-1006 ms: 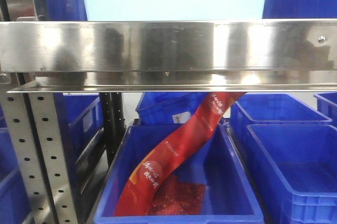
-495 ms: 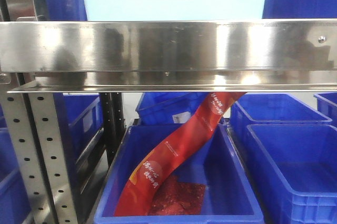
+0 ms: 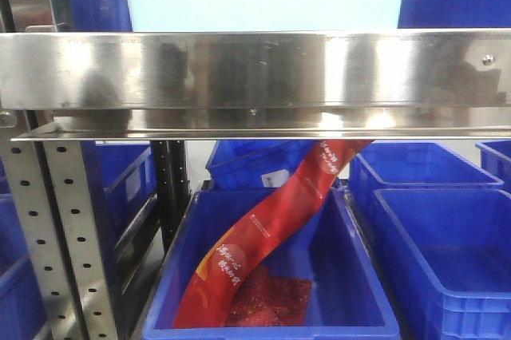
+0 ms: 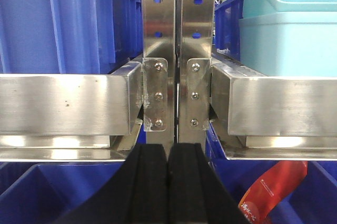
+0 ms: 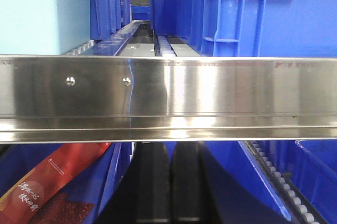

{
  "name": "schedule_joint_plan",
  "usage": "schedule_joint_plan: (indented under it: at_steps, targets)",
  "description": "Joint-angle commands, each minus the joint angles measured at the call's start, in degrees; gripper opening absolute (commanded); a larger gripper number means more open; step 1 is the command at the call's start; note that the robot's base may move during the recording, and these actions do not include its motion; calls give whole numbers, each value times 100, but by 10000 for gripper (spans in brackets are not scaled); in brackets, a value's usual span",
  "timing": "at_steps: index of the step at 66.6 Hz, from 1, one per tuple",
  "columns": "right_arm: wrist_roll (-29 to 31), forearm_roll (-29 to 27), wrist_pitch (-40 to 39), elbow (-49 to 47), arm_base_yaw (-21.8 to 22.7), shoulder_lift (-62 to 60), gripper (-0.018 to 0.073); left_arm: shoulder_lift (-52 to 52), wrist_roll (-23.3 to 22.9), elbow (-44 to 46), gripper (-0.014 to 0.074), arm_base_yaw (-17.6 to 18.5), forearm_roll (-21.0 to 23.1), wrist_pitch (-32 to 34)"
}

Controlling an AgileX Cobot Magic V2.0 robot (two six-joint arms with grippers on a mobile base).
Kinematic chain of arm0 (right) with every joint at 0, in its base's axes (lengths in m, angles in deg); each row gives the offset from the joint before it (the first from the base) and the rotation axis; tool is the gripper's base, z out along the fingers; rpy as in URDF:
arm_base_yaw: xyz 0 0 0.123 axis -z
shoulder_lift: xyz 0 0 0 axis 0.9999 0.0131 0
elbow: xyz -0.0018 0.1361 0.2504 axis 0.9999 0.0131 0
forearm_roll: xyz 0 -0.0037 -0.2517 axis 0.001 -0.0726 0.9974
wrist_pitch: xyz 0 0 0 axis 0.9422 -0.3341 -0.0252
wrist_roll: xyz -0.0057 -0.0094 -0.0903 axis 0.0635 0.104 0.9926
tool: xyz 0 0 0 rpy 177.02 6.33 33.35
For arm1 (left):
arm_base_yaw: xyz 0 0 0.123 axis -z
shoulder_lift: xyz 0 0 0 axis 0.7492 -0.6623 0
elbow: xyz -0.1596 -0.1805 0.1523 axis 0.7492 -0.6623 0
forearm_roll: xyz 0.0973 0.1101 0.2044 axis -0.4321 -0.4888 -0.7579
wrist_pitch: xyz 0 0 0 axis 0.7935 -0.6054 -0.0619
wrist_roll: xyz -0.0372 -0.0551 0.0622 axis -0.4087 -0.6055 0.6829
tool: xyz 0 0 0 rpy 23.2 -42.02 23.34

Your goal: Move two blue bins to right shelf middle

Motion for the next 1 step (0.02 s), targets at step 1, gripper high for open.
schedule_joint_plan:
  at_steps: [1]
  targets:
    - [10,35,-52,12,35,-23,-158,27,3,10,-111,-30,23,126]
